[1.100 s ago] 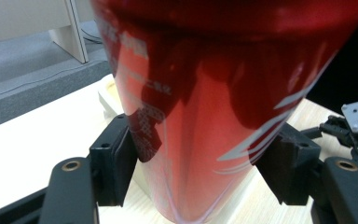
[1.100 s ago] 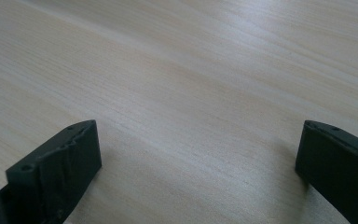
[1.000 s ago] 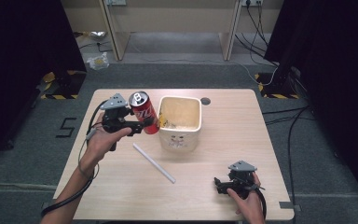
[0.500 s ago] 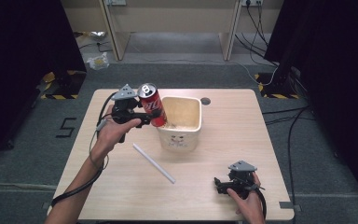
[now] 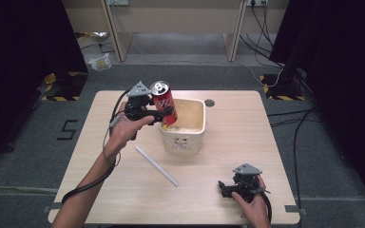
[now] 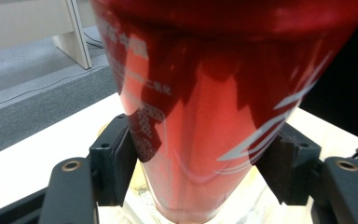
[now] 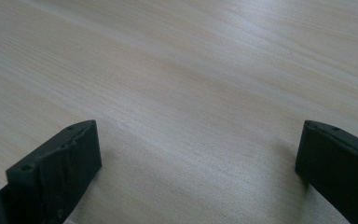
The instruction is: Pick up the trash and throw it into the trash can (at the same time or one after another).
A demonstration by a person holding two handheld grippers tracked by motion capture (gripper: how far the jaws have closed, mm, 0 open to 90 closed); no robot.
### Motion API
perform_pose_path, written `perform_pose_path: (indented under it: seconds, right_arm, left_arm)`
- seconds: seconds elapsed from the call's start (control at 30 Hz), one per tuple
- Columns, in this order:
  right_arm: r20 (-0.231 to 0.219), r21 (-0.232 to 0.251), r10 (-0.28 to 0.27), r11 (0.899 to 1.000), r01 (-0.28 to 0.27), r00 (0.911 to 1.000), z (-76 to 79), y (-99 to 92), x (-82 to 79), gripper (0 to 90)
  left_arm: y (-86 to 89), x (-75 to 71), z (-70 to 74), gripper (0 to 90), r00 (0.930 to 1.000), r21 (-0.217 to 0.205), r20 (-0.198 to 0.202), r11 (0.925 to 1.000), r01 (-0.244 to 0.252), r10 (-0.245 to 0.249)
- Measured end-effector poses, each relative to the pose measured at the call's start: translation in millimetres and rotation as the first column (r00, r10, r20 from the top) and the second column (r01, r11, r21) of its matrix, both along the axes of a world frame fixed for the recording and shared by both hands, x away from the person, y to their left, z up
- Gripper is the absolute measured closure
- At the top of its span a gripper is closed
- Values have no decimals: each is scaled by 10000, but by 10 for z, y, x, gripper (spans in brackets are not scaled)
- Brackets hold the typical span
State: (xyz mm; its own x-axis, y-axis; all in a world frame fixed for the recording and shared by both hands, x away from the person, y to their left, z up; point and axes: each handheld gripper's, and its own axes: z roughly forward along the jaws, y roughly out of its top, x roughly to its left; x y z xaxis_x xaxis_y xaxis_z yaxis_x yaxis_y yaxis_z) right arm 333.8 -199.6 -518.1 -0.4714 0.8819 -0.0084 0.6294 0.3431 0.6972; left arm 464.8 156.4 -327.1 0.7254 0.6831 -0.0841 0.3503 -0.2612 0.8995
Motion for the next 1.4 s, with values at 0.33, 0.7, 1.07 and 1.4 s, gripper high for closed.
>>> perform_pose_path:
  seconds: [0.33,0.7,1.07,1.4]
  right_arm:
    - [25,-28,45,10000,-45,10000,0,-5,-1,3]
    - [10,-38,80,10000,-80,10000,1,-8,-3,3]
    - [26,-22,83,10000,-83,10000,0,-8,-3,3]
    - [30,-21,80,10000,-80,10000,-1,-7,-2,3]
  left_arm:
    - [-147,149,-151,336,9997,147,-206,9998,-129,132]
    - [-226,208,-320,335,9991,637,-326,9977,-250,271]
    - [-217,227,-473,333,9979,970,-519,9947,-332,383]
    - [-229,238,-514,323,9976,1218,-595,9922,-272,347]
